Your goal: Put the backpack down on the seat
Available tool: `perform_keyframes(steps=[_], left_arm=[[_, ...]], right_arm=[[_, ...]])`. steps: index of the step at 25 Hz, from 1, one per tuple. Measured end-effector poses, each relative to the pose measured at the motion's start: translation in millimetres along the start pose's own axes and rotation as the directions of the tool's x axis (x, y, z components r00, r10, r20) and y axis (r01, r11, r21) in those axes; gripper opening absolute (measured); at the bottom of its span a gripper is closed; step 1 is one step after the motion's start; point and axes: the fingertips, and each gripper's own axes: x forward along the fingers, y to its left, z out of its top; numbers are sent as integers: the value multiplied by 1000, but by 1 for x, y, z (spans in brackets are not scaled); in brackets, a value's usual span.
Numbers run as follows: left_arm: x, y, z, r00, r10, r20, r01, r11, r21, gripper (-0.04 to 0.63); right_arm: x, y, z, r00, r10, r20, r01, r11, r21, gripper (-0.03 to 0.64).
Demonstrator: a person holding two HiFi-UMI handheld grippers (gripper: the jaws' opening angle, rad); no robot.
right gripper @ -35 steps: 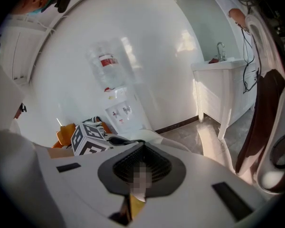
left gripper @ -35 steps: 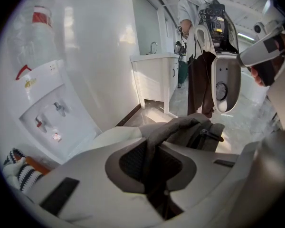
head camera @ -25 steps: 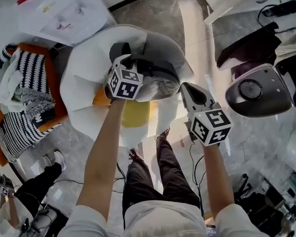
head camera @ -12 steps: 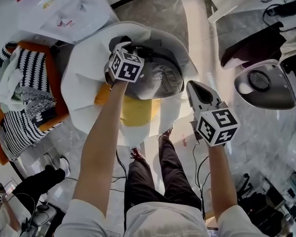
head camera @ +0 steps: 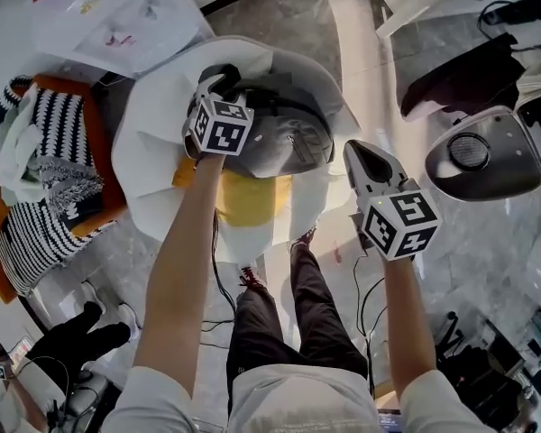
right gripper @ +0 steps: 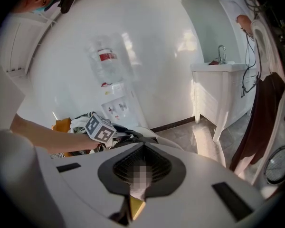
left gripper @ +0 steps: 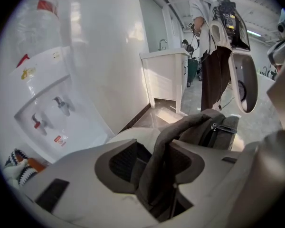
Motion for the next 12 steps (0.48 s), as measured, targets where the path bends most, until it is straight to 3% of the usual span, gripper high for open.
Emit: perform_keyframes(steps=[12], left_arm=[[-46, -16, -15, 999, -40, -15, 41, 995, 93, 211]], right_arm=[[-19, 27, 19, 999, 4, 38, -2, 999, -50, 2]])
